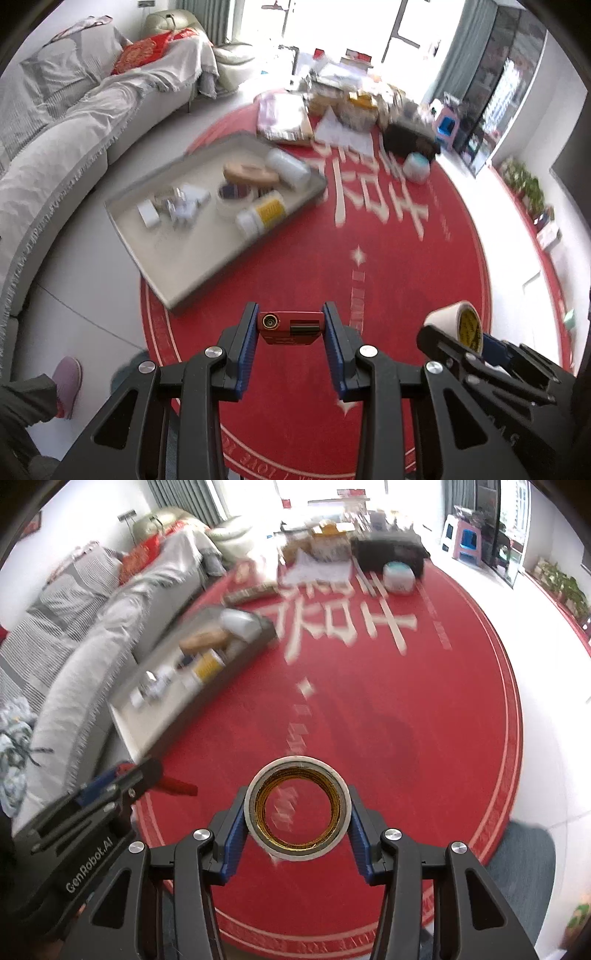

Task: Organize rigid objects
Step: 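Carry the red box and white-and-yellow tape roll over the white tray, then open both tools to drop the red box and tape roll into the tray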

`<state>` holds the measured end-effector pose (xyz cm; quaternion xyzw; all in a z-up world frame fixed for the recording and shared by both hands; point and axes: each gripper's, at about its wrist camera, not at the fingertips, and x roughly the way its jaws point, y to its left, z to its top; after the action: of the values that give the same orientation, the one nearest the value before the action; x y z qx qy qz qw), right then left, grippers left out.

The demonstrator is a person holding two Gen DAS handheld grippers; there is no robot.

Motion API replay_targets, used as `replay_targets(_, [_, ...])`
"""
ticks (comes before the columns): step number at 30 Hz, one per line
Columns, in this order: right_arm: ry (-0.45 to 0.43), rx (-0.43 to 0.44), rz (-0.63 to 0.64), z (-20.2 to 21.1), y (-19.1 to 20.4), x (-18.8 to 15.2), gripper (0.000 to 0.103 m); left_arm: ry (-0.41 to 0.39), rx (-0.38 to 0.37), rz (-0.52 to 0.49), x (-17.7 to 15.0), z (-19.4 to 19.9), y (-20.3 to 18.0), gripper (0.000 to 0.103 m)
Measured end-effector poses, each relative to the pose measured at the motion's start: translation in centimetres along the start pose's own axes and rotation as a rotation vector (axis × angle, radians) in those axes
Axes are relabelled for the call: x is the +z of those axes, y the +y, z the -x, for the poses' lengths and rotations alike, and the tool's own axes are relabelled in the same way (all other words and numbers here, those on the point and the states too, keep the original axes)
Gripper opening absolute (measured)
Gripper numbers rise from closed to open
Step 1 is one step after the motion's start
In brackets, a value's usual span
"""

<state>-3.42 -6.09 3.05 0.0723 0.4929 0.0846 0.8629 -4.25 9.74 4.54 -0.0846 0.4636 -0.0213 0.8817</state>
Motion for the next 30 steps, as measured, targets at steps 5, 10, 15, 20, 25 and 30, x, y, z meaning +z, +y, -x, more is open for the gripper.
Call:
replay_targets(5, [-0.082,0.113,0.047,1.9,3.4,6.8,0.050,-0.100,0.013,0.052,6.0,2.8,2.3,0.037])
replay_targets(10, [-0.107,0.180,0.070,0.5,7.0,12.7,0.050,-0.142,0.097,0.119,10.5,1.7,6.1,0.037])
replay_targets(15, [-0.022,0.166,0.080,-6.0,9.4,15.3,0.050,-0.058,0.173,0.169,11.9,-4.4,9.5,0.037])
replay_targets(20, [0.093,0.109,0.124,-13.7,10.9,15.8,0.050,0.053,0.205,0.205,11.4,-10.7,11.7,0.037])
replay_targets(25, [0.162,0.073,0.156,-18.5,11.2,15.6,0.050,0.057,0.276,0.131,11.8,-13.8,11.7,0.058])
replay_targets(30, [0.193,0.066,0.151,-20.3,10.0,16.3,0.080,0.052,0.312,0.171,12.2,-14.3,13.4,0.087])
